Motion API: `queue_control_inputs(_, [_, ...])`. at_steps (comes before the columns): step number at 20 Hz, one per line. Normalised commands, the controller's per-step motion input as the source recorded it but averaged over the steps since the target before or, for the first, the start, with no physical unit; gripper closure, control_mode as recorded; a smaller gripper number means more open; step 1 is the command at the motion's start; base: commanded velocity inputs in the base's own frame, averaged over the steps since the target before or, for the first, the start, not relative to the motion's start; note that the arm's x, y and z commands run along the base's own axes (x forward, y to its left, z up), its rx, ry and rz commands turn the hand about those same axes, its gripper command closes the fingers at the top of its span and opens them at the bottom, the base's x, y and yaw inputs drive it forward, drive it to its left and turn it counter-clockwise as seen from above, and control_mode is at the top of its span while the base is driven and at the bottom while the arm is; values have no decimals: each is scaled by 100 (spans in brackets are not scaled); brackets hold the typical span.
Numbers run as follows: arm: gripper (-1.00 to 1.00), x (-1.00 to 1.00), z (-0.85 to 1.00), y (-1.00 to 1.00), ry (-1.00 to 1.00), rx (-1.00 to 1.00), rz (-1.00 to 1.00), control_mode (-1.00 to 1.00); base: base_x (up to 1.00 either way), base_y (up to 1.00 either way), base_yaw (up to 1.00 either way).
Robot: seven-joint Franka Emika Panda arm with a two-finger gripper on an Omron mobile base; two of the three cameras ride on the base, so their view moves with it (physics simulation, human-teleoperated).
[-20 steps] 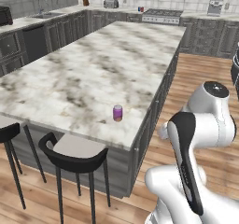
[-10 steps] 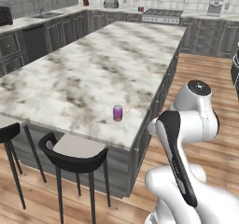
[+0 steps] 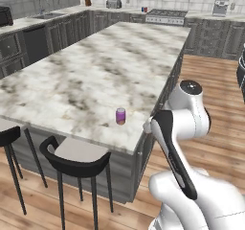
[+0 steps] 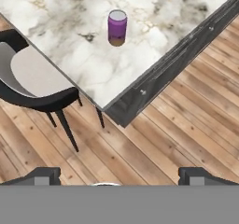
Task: Four empty soda cans are scattered around the kitchen. Gather all the cans and cluster them next to the stove for recycling.
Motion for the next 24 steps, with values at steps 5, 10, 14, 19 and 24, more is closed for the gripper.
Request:
queue_control_inputs(5, [-100,39,-20,15,0,0,2,-100,0,0,0])
queue_control_inputs(10, [-100,39,-25,3,0,0,0,-100,0,0,0])
queue_control_inputs(14, [-100,35,-18,8,0,0,0,-100,0,0,0])
queue_control_inputs(19, [-100,32,0,26,0,0,0,-100,0,0,0])
queue_control_inputs(24, [-100,43,-11,20,0,0,0,-100,0,0,0])
